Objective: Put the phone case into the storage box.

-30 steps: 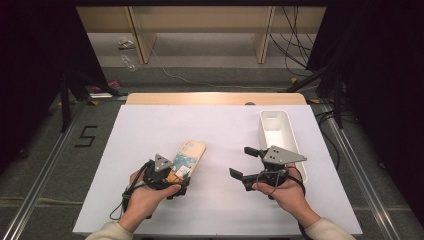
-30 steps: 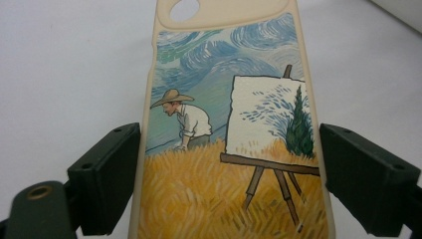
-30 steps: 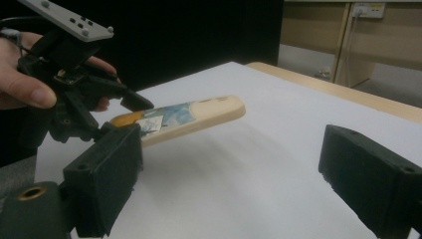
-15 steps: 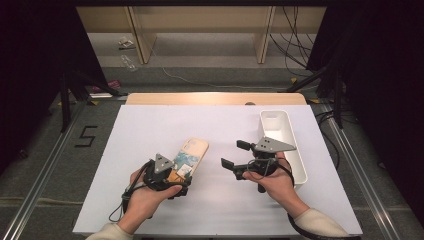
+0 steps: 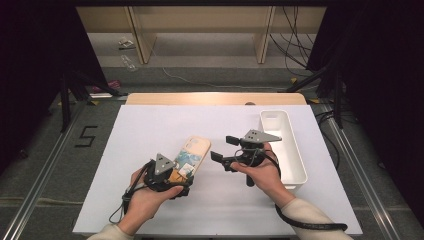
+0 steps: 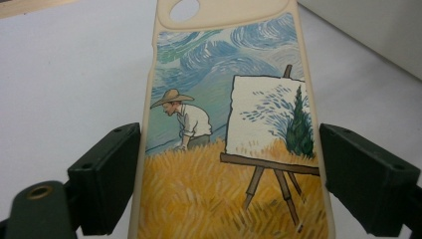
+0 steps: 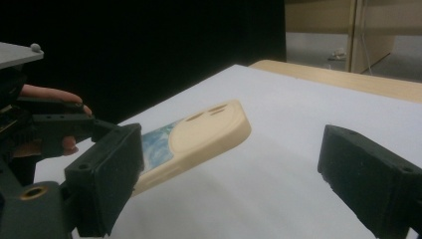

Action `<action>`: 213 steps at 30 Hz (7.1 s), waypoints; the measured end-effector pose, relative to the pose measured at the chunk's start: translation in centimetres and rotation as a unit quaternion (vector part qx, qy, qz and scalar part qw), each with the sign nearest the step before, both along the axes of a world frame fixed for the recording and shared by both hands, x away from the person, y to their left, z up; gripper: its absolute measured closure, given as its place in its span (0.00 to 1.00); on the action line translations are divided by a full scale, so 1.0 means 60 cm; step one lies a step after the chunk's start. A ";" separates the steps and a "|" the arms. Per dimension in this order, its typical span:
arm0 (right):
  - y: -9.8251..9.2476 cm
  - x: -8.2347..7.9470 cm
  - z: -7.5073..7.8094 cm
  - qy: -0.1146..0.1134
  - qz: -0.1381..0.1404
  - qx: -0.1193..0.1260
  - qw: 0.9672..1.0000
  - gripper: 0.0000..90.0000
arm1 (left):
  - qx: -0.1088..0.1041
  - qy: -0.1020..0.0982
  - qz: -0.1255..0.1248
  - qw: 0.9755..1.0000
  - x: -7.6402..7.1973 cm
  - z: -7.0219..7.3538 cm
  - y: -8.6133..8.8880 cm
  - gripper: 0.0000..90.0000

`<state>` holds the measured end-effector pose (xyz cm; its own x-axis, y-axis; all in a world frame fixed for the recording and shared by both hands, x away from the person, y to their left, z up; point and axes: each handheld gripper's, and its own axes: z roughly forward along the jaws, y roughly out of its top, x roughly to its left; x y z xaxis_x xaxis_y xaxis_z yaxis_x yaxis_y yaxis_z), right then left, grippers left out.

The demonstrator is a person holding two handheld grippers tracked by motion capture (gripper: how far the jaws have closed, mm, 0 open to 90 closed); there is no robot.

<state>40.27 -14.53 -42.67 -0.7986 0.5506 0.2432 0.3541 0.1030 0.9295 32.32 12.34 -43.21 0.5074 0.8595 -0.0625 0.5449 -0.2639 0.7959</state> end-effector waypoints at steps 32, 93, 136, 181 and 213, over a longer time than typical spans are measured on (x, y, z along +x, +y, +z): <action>0.071 0.031 -0.026 0.067 0.017 0.002 0.998 0.31 | -0.001 -0.003 -0.016 1.000 -0.004 -0.004 -0.014 0.13; 0.029 0.010 0.075 -0.068 0.119 -0.018 0.990 0.88 | -0.040 -0.020 -0.036 0.998 0.020 -0.015 0.027 0.17; 0.030 -0.006 0.082 -0.062 0.145 -0.023 0.987 0.88 | -0.024 -0.042 -0.124 0.991 0.018 -0.013 0.014 0.18; 0.029 -0.008 0.086 -0.051 0.174 0.022 0.983 0.87 | -0.080 -0.048 -0.201 0.975 0.026 -0.009 0.021 0.88; 0.021 0.003 0.087 -0.057 0.081 0.070 0.993 0.16 | -0.091 -0.053 -0.143 0.984 0.024 -0.001 0.015 0.88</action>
